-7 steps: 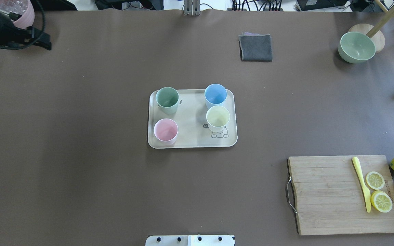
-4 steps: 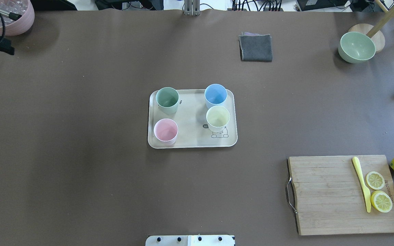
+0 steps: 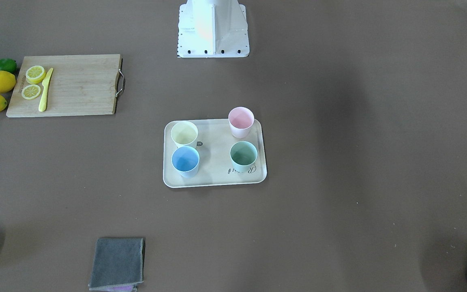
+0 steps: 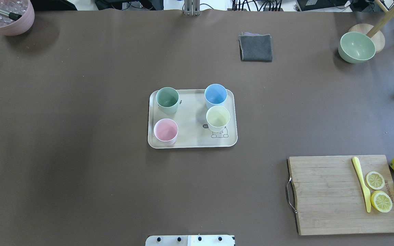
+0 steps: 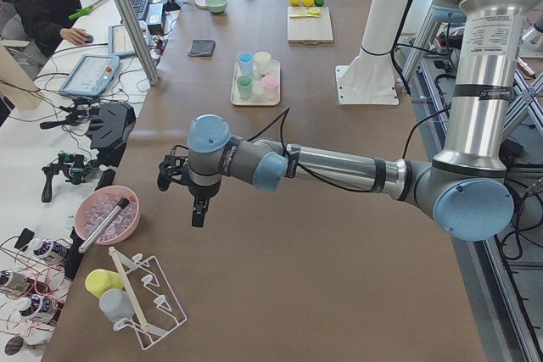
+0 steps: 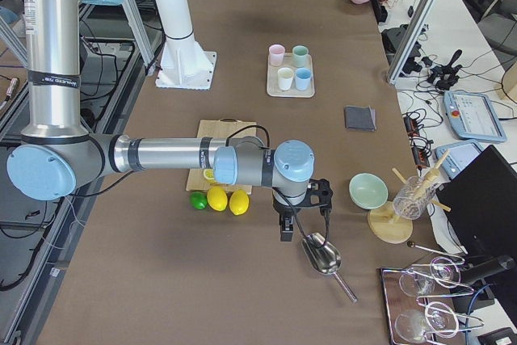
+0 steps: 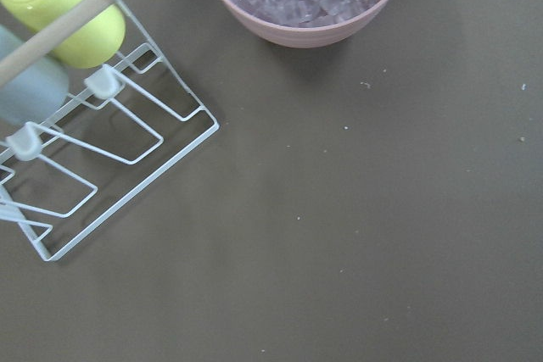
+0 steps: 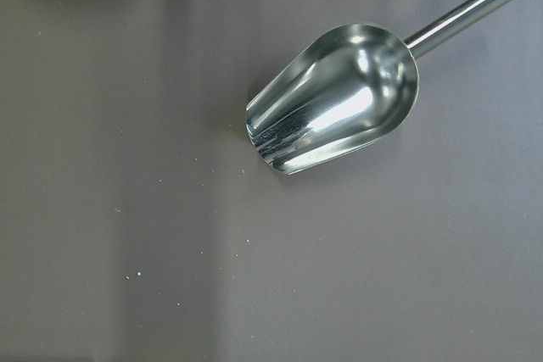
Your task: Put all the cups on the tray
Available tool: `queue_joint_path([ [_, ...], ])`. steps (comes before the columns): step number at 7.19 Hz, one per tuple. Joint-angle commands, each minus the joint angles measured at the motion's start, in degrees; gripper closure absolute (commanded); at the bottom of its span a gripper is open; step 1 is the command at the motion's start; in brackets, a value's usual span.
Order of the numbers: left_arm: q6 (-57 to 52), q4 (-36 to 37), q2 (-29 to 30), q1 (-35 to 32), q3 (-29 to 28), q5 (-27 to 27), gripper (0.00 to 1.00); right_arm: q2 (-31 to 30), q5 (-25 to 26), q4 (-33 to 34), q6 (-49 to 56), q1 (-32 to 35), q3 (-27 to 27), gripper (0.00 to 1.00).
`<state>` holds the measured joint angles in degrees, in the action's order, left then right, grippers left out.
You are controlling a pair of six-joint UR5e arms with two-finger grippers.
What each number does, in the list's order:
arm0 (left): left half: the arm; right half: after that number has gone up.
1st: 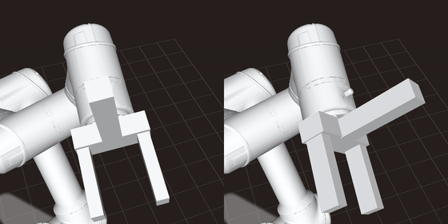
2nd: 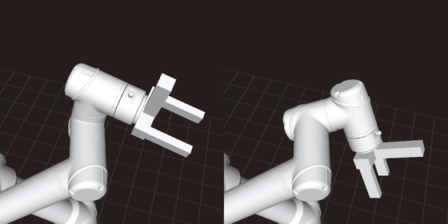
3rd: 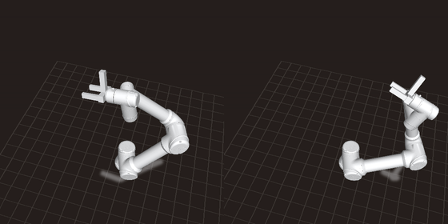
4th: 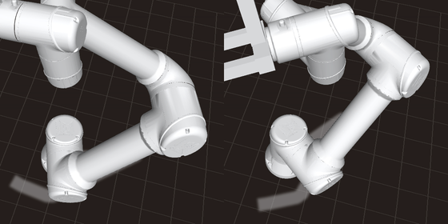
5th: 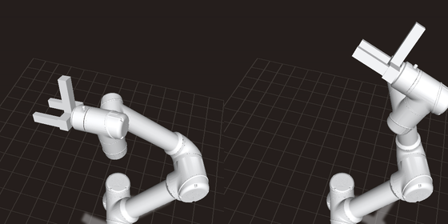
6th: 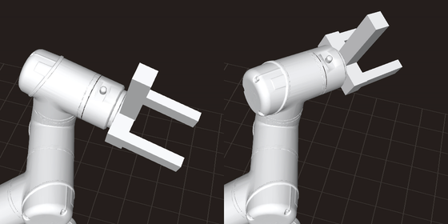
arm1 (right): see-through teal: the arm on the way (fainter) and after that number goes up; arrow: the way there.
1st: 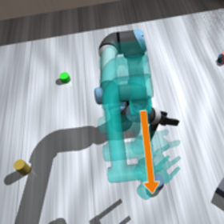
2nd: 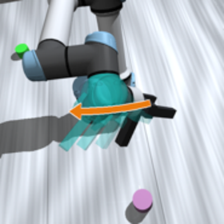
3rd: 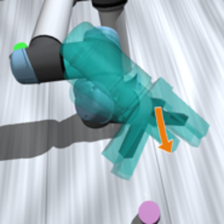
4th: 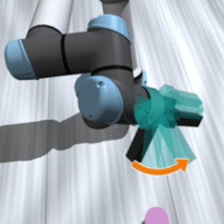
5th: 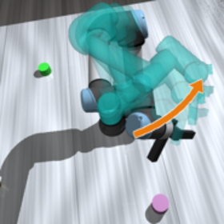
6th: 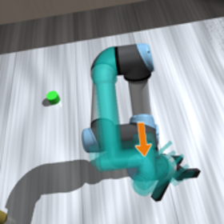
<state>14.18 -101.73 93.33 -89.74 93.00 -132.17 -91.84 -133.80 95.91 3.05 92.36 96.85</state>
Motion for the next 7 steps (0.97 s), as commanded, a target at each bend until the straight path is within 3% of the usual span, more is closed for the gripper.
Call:
queue_joint_path([
  [1,-0.65,2.15,-1.12,-1.40,-0.10,-0.81,0.02,3.33,0.21,6.03,-0.41,0.54,1.41,0.00],
  [7,-0.20,1.98,-3.06,-1.49,0.34,-0.28,0.02,2.72,0.91,5.61,-0.33,0.54,1.15,0.00],
])
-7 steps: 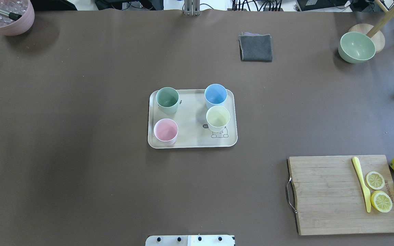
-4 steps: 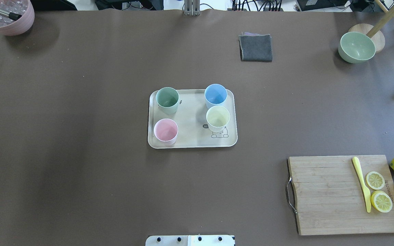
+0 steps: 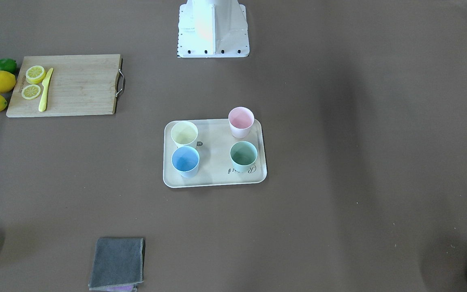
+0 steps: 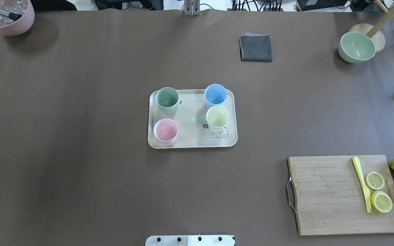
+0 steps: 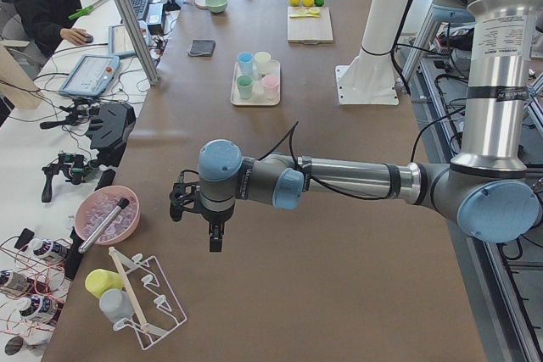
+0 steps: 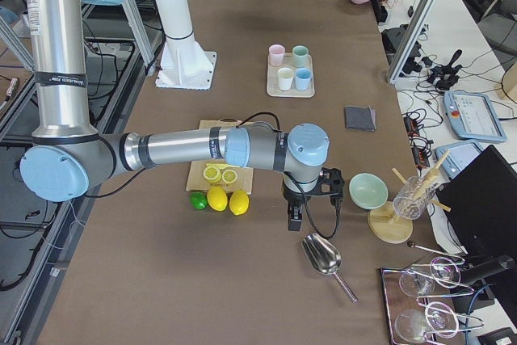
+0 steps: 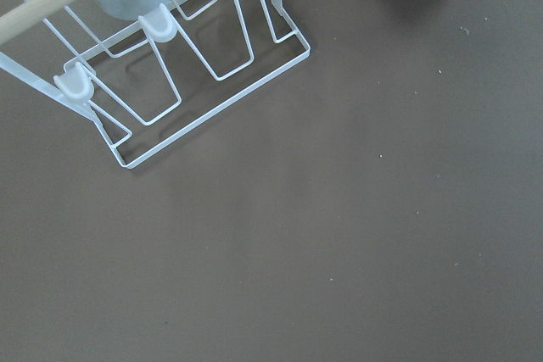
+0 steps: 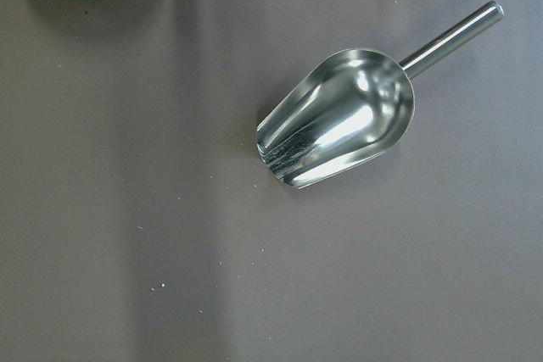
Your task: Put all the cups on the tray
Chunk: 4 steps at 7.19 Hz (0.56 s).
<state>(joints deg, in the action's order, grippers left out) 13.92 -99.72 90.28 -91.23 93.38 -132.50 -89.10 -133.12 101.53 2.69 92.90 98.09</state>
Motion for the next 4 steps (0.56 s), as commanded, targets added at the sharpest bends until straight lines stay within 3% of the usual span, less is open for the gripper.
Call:
queue_joint_path([
  [1,0.14,-0.03,-0.02,0.00,-0.04,0.05,0.02,-0.02,0.32,-0.02,0.04,0.00,-0.09,0.00],
  [4,0.23,-0.03,-0.02,0.08,-0.04,0.05,0.02,-0.29,0.32,-0.02,0.12,0.00,-0.09,0.00],
])
